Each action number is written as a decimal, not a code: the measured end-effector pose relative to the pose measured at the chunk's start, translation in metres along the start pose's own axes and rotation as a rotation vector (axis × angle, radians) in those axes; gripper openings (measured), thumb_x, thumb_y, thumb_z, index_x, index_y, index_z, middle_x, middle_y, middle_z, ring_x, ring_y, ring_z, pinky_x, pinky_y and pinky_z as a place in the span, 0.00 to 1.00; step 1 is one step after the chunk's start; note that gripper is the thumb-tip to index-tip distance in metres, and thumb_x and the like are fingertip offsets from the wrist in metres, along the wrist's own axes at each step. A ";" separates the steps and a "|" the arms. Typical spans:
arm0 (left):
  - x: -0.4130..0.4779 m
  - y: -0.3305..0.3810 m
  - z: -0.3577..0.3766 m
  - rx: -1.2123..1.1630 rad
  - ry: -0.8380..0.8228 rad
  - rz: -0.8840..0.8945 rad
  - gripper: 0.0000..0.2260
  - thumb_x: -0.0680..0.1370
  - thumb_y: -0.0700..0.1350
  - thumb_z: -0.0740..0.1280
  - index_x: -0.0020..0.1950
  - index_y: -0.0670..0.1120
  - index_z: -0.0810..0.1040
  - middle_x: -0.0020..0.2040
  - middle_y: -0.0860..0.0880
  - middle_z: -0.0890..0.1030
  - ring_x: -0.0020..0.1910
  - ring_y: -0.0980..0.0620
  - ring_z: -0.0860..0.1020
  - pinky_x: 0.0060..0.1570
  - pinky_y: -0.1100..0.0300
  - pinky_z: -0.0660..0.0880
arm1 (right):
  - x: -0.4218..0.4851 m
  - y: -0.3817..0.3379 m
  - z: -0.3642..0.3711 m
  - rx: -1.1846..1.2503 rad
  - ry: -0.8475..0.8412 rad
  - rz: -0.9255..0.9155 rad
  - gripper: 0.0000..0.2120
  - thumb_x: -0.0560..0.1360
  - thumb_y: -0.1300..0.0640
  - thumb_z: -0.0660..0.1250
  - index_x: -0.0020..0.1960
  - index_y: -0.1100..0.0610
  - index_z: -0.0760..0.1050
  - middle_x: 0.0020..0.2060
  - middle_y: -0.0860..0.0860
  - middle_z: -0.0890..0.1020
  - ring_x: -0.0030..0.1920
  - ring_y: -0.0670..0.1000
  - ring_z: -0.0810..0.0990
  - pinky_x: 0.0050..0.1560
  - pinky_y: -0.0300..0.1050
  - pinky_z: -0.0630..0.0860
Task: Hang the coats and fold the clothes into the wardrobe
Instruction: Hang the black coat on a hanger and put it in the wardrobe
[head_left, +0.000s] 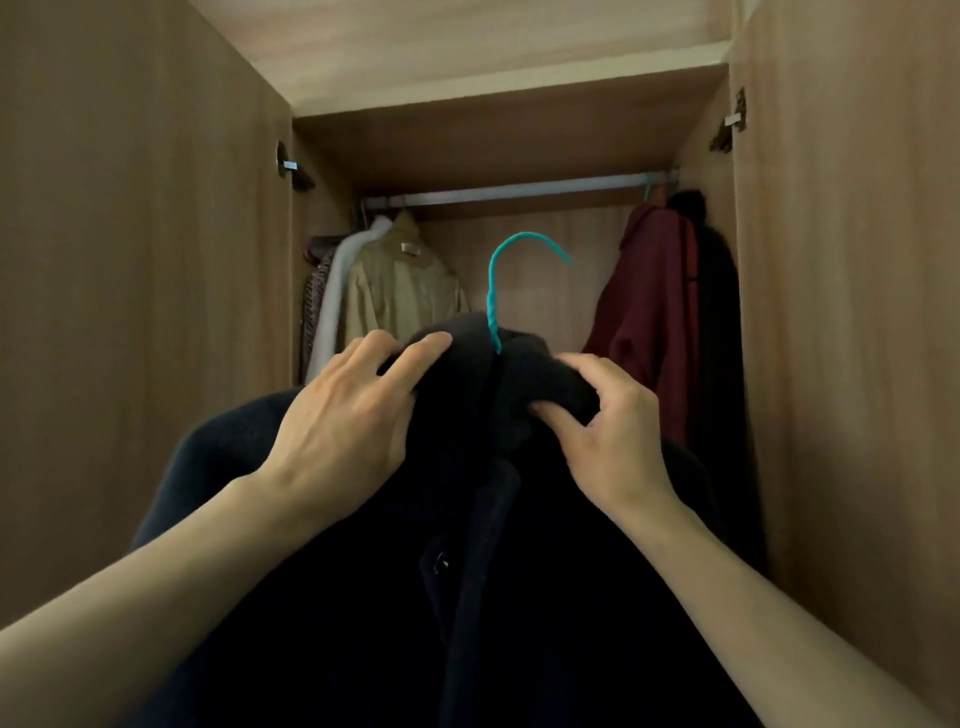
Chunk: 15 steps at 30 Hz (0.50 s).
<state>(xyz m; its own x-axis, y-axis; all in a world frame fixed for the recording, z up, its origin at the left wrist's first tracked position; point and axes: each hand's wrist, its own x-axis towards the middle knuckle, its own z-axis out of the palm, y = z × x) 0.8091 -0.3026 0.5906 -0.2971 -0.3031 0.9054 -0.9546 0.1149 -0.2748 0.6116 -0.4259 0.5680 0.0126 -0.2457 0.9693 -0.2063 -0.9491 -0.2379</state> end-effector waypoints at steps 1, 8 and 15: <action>0.010 -0.005 0.011 0.013 0.006 0.002 0.23 0.77 0.35 0.65 0.73 0.44 0.71 0.49 0.43 0.74 0.44 0.41 0.75 0.41 0.43 0.76 | 0.010 0.012 0.006 0.008 0.018 -0.013 0.16 0.69 0.58 0.77 0.56 0.53 0.81 0.46 0.45 0.82 0.48 0.43 0.81 0.51 0.46 0.79; 0.067 -0.046 0.068 0.103 0.103 0.035 0.22 0.77 0.39 0.66 0.72 0.46 0.72 0.50 0.46 0.76 0.46 0.45 0.76 0.38 0.45 0.77 | 0.083 0.079 0.043 0.040 0.090 -0.124 0.17 0.69 0.56 0.76 0.57 0.50 0.80 0.47 0.42 0.83 0.48 0.42 0.81 0.50 0.41 0.78; 0.114 -0.098 0.131 0.166 0.194 0.040 0.21 0.78 0.42 0.66 0.71 0.47 0.73 0.51 0.45 0.77 0.47 0.45 0.76 0.40 0.47 0.77 | 0.147 0.137 0.096 0.149 0.175 -0.135 0.15 0.67 0.58 0.78 0.50 0.47 0.81 0.42 0.38 0.83 0.45 0.37 0.80 0.46 0.27 0.72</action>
<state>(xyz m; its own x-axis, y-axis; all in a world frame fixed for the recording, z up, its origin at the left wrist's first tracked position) 0.8662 -0.4720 0.6788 -0.3409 -0.1124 0.9333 -0.9371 -0.0389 -0.3470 0.6793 -0.6113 0.6714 -0.1421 -0.0889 0.9859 -0.0674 -0.9928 -0.0992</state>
